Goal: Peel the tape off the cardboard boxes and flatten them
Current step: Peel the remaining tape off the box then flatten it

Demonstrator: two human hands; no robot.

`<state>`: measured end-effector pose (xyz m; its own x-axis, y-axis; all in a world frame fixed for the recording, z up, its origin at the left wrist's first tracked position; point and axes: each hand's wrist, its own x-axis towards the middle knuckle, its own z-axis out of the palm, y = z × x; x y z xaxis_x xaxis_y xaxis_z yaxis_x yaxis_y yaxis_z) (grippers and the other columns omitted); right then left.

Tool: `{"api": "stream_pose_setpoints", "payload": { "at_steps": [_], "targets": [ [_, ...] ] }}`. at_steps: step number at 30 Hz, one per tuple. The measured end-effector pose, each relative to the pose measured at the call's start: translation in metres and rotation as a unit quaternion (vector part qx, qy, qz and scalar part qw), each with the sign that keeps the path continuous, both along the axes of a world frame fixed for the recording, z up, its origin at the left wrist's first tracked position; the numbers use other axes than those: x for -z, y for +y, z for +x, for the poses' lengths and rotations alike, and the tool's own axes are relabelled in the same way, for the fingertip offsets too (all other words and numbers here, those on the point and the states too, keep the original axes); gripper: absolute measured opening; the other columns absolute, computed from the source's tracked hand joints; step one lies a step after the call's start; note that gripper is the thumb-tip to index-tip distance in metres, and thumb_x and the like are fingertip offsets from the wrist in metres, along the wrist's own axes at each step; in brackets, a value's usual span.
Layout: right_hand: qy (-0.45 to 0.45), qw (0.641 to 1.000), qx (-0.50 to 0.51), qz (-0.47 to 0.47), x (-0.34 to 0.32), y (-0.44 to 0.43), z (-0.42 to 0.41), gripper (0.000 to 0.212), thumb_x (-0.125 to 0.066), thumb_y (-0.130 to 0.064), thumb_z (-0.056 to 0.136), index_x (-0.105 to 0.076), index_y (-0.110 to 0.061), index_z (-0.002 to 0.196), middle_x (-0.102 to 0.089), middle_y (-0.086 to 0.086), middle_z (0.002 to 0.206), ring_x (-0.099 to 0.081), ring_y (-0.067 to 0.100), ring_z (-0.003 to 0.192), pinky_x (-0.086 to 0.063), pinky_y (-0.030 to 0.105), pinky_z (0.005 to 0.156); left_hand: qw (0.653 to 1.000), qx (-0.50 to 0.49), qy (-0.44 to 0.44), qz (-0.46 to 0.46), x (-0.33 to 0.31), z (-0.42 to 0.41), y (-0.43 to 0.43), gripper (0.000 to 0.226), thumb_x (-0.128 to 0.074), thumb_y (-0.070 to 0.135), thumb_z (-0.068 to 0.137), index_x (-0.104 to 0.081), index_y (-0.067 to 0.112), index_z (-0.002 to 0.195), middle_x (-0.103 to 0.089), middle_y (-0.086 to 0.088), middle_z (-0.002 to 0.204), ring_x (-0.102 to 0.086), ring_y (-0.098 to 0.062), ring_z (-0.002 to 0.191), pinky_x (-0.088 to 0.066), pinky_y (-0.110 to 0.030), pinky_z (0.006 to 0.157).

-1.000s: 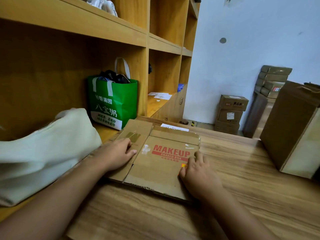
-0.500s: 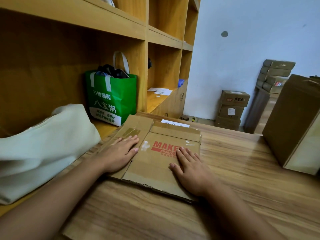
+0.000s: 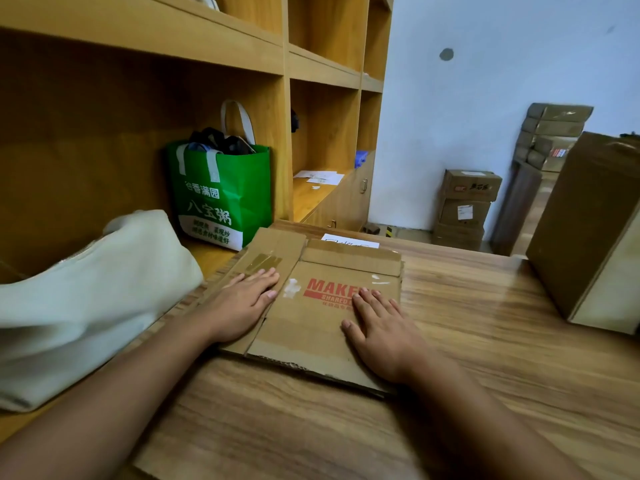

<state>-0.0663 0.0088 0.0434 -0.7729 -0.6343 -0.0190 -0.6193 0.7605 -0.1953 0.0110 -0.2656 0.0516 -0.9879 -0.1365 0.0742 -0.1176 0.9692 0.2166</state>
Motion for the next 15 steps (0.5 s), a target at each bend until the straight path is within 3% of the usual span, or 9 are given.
{"api": "stream_pose_setpoints", "payload": {
  "at_steps": [7, 11, 15],
  "targets": [
    [0.002, 1.0, 0.0, -0.015, 0.002, -0.001, -0.001, 0.069, -0.018, -0.058, 0.104, -0.003, -0.023, 0.162, 0.003, -0.004, 0.169, 0.008, 0.011, 0.155, 0.006, 0.035, 0.126, 1.0, -0.013, 0.011, -0.009, -0.002, 0.001, 0.003, 0.052, -0.023, 0.046, 0.108, -0.019, 0.035, 0.159, -0.01, 0.023, 0.16, -0.01, 0.003, 0.146, -0.008, -0.028, 0.122],
    [0.01, 1.0, 0.002, -0.017, 0.006, -0.002, -0.002, 0.07, -0.019, -0.058, 0.103, -0.005, -0.022, 0.162, 0.0, -0.003, 0.17, 0.006, 0.013, 0.155, 0.006, 0.036, 0.126, 1.0, -0.007, 0.01, -0.012, 0.0, -0.001, 0.001, 0.051, -0.027, 0.044, 0.108, -0.026, 0.033, 0.158, -0.019, 0.015, 0.165, -0.016, -0.001, 0.15, -0.01, -0.027, 0.122],
    [0.022, 0.998, 0.001, -0.056, 0.0, -0.003, 0.005, 0.068, -0.024, -0.055, 0.103, -0.017, -0.021, 0.161, -0.01, 0.002, 0.169, -0.004, 0.017, 0.156, 0.001, 0.037, 0.127, 0.996, -0.019, -0.008, -0.087, -0.018, -0.002, 0.011, 0.05, -0.032, 0.044, 0.108, -0.032, 0.03, 0.156, -0.028, 0.011, 0.164, -0.026, -0.007, 0.149, -0.016, -0.028, 0.121]
  ]
}}
